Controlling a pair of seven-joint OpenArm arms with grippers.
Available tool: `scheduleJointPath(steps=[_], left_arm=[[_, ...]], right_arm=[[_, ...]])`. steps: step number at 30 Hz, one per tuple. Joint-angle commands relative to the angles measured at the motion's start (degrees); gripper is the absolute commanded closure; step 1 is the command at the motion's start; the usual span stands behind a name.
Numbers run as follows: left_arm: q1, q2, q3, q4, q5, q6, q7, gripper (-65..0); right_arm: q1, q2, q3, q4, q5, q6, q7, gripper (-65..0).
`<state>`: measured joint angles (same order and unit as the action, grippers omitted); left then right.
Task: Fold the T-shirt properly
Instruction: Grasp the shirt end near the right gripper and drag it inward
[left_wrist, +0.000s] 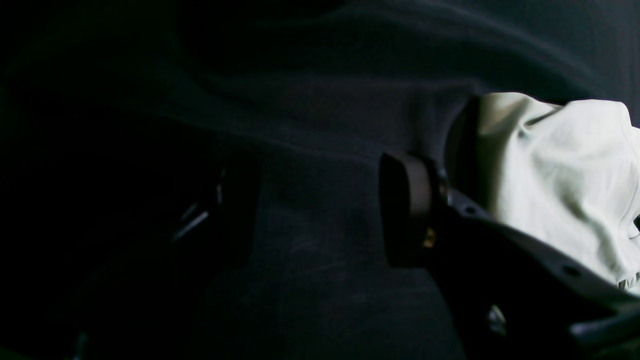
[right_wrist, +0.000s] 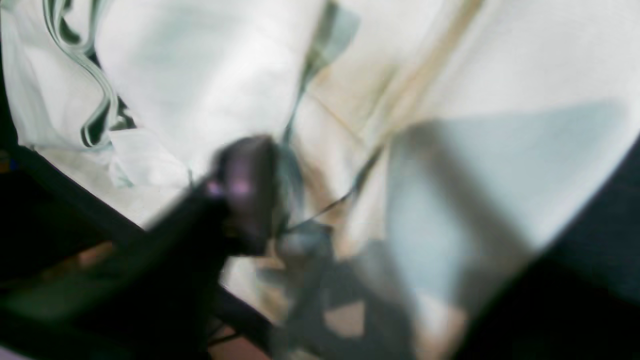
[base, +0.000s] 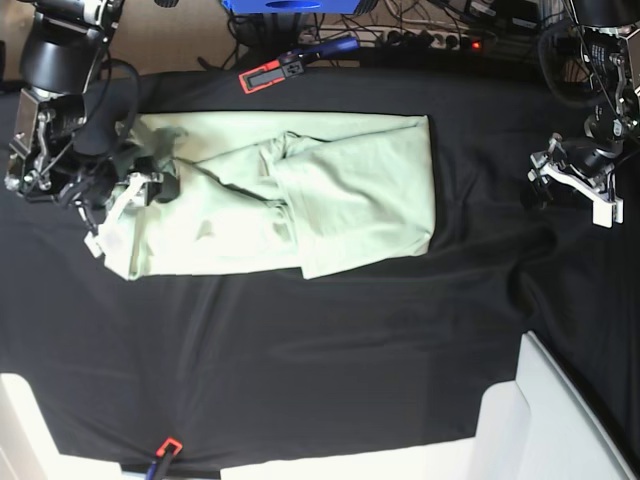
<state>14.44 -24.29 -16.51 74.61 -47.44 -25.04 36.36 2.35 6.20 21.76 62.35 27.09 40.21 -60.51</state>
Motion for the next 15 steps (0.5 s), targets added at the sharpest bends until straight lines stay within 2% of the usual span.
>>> scheduleJointPath(steps=[1,3,5,9,15], left_arm=[[-0.3,-1.1,-0.6,0.7,-0.8,-0.2,-1.2,-38.0],[-0.4,-1.0,-0.6,0.7,-0.8,-0.2,-1.2,-38.0],[-0.4,-0.3,-0.9,0.7,-0.8,-0.2,-1.2,-38.0],[-0.3,0.0,-0.9,0.7,-0.8,-0.2,-1.2,-38.0],[-0.2,0.0,-0.9,0.7,-0.8,-0.2,-1.2,-38.0]], right_arm=[[-0.5,-0.4,-0.4,-0.3,-1.9,-0.2,-3.6,-20.5],[-0.5,-0.4,-0.4,-0.3,-1.9,-0.2,-3.6,-8.4],[-0.5,-0.1,-0.4,-0.3,-1.9,-0.2,-3.6,0.0],[0.1,0.4,-0.3,0.1,-1.9,-0.2,-3.5,-0.6],[0.8,4.5,2.5,0.1,-1.9,-0.2,-3.4,-0.6]])
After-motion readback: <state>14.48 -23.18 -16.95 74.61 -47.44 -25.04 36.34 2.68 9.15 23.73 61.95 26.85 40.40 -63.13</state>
